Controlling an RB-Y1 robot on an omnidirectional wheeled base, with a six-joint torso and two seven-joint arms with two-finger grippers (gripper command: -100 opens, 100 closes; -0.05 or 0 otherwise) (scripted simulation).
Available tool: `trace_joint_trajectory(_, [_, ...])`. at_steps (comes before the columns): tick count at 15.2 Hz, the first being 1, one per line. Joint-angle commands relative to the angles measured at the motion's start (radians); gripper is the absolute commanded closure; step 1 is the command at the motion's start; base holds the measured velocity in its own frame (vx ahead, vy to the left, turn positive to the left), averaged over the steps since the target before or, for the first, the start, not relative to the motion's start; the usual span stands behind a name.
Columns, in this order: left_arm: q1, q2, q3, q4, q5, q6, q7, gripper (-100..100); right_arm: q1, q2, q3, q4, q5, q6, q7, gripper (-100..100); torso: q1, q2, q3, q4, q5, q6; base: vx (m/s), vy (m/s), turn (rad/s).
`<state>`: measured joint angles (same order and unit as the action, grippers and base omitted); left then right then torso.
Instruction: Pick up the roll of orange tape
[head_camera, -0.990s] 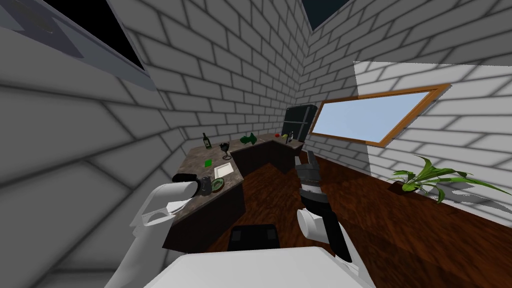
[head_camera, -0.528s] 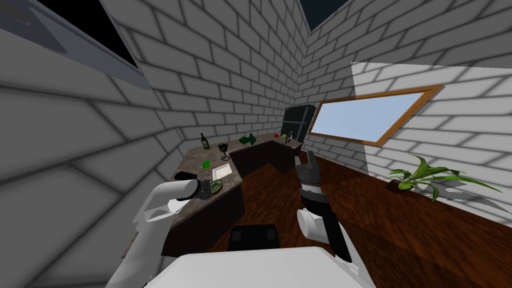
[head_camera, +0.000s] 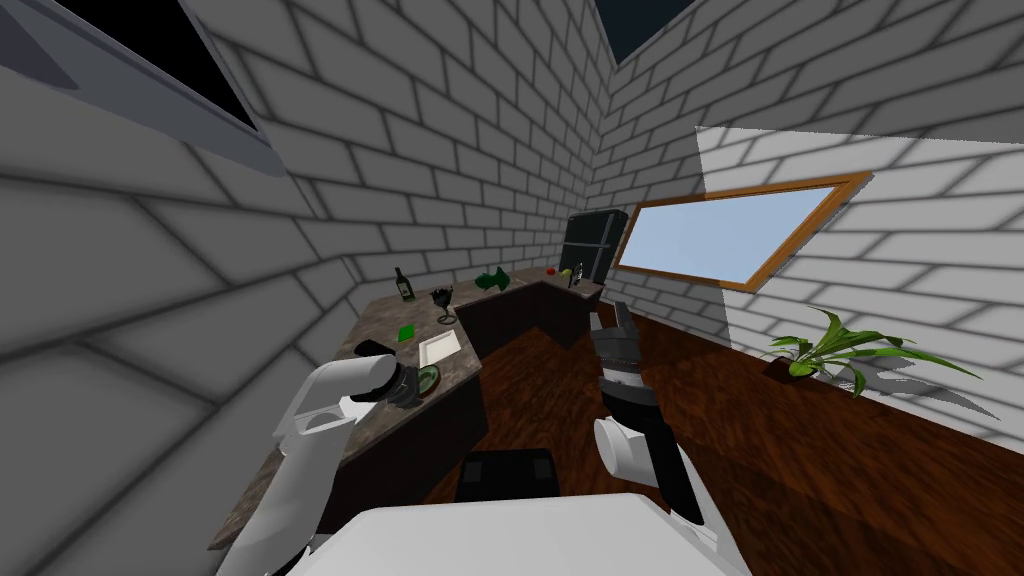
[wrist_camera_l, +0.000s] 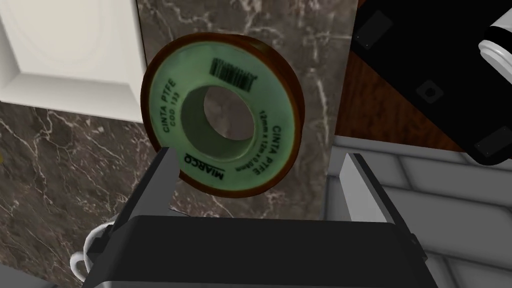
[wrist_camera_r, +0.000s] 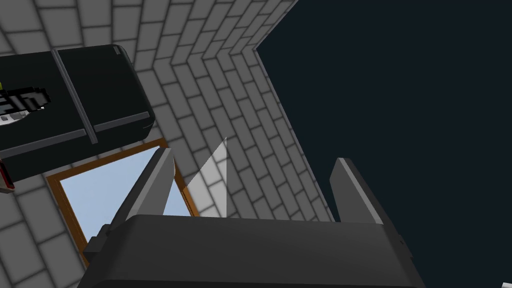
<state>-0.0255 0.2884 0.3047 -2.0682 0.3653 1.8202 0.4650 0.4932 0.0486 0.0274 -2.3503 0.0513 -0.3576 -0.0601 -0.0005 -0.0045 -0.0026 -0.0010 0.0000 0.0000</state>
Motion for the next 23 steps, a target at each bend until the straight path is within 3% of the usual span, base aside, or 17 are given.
trace_joint_trajectory(1, [-0.009, -0.001, 0.007, 0.012, 0.004, 0.040, 0.002, -100, 0.000, 0.000, 0.000, 0.000, 0.000, 0.000, 0.000, 0, 0.000, 0.000, 0.000, 0.000, 0.000, 0.000, 0.040, -0.004, -0.024])
trace_joint_trajectory(4, [-0.018, -0.003, 0.012, 0.025, 0.007, 0.079, 0.004, -100, 0.000, 0.000, 0.000, 0.000, 0.000, 0.000, 0.000, 0, 0.000, 0.000, 0.000, 0.000, 0.000, 0.000, 0.046, -0.010, -0.028])
trace_joint_trajectory(5, [-0.015, -0.003, 0.011, 0.022, 0.006, 0.063, 0.002, -100, 0.000, 0.000, 0.000, 0.000, 0.000, 0.000, 0.000, 0, 0.000, 0.000, 0.000, 0.000, 0.000, 0.000, 0.025, -0.005, -0.005])
trace_joint_trajectory(11, [-0.017, -0.013, -0.005, 0.112, -0.014, -0.028, -0.021, -100, 0.000, 0.000, 0.000, 0.000, 0.000, 0.000, 0.000, 0, 0.000, 0.004, 0.002, 0.001, 0.000, 0.000, -0.012, -0.004, 0.002])
trace_joint_trajectory(12, [-0.017, -0.012, -0.003, 0.093, -0.011, -0.007, -0.015, -100, 0.000, 0.000, 0.000, 0.000, 0.000, 0.000, 0.000, 0, 0.001, 0.004, 0.002, 0.000, 0.001, 0.000, -0.012, -0.003, 0.004])
trace_joint_trajectory(13, [-0.018, -0.012, -0.003, 0.096, -0.012, -0.013, -0.017, 100, 0.000, 0.000, 0.000, 0.000, 0.000, 0.000, 0.000, 0, 0.001, 0.003, 0.001, 0.000, 0.002, 0.000, -0.006, -0.002, 0.000])
trace_joint_trajectory(17, [-0.018, -0.013, -0.004, 0.095, -0.012, -0.013, -0.017, 100, 0.000, 0.000, 0.000, 0.000, 0.000, 0.000, 0.000, 0, 0.003, 0.000, -0.001, -0.002, 0.002, 0.000, 0.000, 0.000, 0.000])
trace_joint_trajectory(18, [-0.017, -0.008, 0.003, 0.067, -0.004, 0.020, -0.009, 100, 0.000, 0.000, 0.000, 0.000, 0.000, 0.000, 0.000, 0, 0.004, -0.001, -0.001, -0.002, 0.002, 0.000, 0.009, 0.002, -0.005])
trace_joint_trajectory(22, [-0.016, -0.003, 0.011, 0.023, 0.006, 0.068, 0.003, 100, 0.000, 0.000, 0.000, 0.000, 0.000, 0.000, 0.000, 0, 0.004, -0.002, -0.002, -0.002, 0.002, 0.000, 0.017, 0.007, -0.002])
trace_joint_trajectory(23, [-0.016, -0.005, 0.008, 0.039, 0.002, 0.047, -0.003, 100, 0.000, 0.000, 0.000, 0.000, 0.000, 0.000, 0.000, 0, 0.004, -0.002, -0.002, -0.002, 0.002, 0.000, 0.011, 0.004, 0.001])
